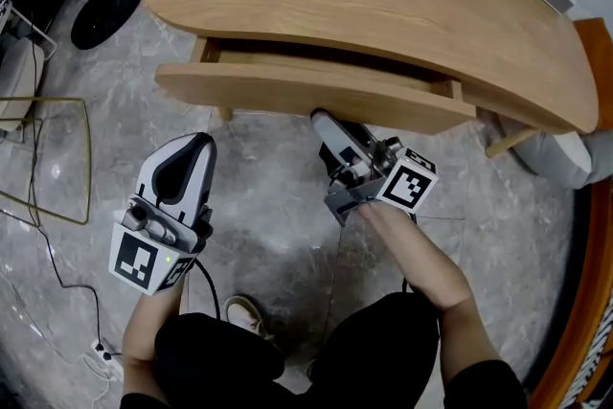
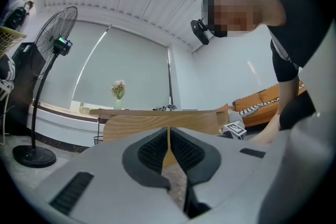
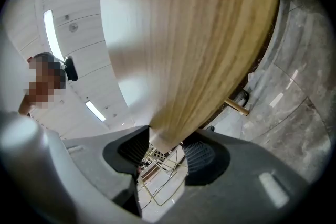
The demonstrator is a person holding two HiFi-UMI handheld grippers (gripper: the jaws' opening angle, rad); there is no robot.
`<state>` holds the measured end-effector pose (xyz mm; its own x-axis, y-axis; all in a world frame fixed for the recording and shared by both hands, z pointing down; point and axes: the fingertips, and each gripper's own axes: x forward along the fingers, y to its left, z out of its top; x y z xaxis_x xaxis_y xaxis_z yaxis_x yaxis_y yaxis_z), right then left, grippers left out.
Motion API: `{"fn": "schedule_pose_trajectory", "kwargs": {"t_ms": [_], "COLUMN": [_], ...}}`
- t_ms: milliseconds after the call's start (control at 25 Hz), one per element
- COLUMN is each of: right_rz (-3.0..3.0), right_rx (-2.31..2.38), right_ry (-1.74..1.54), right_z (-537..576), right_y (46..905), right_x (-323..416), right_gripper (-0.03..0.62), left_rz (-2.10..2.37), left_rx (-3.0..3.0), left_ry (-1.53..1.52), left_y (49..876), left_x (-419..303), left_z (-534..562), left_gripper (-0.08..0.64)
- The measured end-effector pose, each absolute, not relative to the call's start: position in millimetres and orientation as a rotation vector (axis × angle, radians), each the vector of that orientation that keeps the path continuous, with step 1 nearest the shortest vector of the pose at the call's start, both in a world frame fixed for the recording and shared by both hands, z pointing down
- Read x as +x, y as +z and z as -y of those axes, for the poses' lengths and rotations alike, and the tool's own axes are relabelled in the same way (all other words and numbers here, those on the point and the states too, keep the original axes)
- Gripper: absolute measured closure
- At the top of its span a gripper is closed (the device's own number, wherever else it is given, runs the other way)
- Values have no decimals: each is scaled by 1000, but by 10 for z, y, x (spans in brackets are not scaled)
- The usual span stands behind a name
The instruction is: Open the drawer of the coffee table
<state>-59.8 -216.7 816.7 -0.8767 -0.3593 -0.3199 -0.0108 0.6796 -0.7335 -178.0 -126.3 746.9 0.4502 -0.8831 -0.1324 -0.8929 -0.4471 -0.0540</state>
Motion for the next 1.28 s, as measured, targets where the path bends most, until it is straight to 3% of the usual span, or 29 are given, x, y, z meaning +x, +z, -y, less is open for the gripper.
{"fn": "schedule_pose_trajectory", "kwargs": {"t_ms": [1280], "right_rz": [-2579], "right_rx": [-220], "right_ry": [-997], "right_z": [1460], "right_y": [8220], "right_x": [-540], "right_gripper": [396], "left_rz": [-1725], "left_rx": [-2505], "left_ry": [-8], "left_y": [7530], "left_x": [-2089], "left_z": [936], "left_gripper": [541]}}
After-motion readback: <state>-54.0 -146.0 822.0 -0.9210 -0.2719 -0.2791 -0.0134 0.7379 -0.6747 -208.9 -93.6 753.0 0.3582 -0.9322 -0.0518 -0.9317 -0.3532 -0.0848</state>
